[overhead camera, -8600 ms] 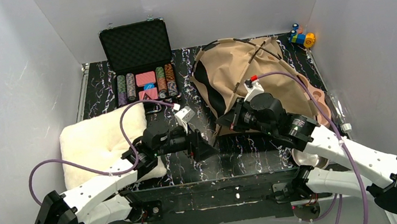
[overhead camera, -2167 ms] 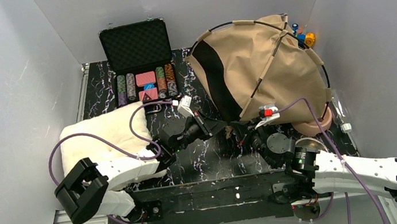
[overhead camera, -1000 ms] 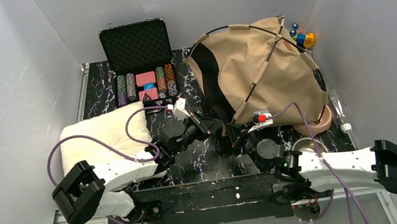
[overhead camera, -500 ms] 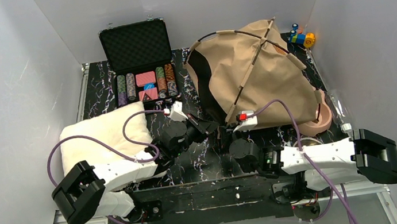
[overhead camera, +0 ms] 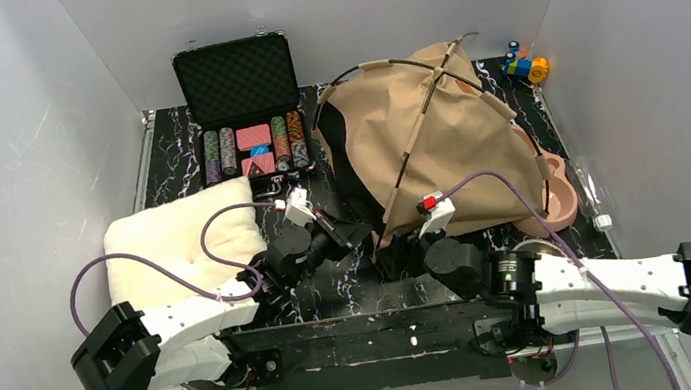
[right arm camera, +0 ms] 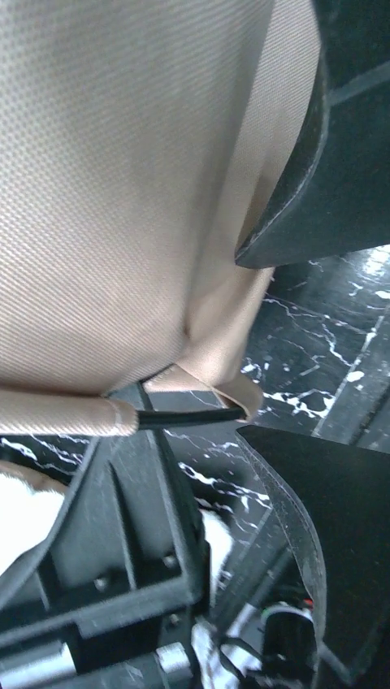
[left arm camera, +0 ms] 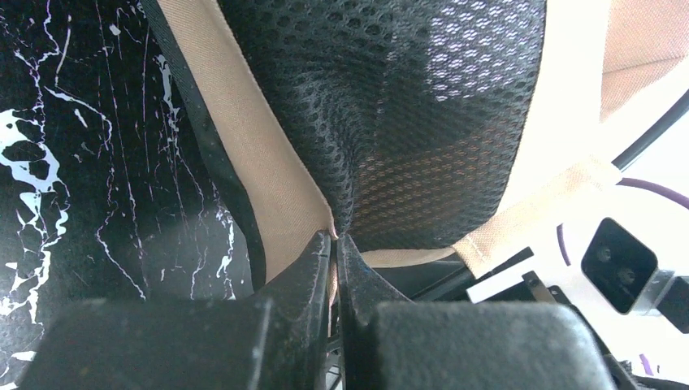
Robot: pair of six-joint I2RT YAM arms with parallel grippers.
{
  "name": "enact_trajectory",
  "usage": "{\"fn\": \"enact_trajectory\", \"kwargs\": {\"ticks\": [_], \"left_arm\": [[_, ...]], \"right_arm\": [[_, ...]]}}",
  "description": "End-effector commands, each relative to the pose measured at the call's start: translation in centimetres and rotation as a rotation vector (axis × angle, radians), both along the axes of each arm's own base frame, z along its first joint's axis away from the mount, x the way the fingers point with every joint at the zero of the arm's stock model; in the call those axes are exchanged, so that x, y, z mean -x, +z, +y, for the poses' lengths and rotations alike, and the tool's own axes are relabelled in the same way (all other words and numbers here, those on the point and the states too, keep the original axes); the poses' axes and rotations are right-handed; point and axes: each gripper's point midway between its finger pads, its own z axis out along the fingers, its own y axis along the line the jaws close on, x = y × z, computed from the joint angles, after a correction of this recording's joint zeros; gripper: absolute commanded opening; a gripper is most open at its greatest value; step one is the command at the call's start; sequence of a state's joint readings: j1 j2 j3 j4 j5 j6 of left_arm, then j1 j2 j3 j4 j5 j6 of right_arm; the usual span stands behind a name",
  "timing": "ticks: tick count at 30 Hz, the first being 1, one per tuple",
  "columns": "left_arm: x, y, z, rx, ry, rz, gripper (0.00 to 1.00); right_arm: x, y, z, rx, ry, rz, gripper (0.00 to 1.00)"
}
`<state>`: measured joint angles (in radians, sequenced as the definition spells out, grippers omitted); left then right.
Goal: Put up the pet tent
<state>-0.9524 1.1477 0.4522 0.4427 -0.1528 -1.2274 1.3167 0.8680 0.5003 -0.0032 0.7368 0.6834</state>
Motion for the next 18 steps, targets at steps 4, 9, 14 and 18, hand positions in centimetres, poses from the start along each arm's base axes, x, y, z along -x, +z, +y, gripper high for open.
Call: {"fn": "enact_trajectory", "kwargs": {"ticks": [4,9,14,18], "left_arm": [[0.0,2.6,0.5,0.027,0.005,-0.075,0.0],[0.1,2.6,0.2,0.024,-0.007,-0.074,0.0],[0.1,2.6,0.0,0.024,-0.014,-0.071,0.0],[0.0,3.1,-0.1,0.032,-0.013,-0.074,0.0]], "right_arm": [[2.5,6.3,-0.6,-0.076,0.144,0.012,0.77],[1.2,10.1,-1.5,-0.093,0.065,-0.01,0.75],[-0.3,11.6,-1.8,-0.143,-0.034,0.021,0.62],[-0.4,10.7,-0.5,-0.157,-0.035,0.061,0.55]]}}
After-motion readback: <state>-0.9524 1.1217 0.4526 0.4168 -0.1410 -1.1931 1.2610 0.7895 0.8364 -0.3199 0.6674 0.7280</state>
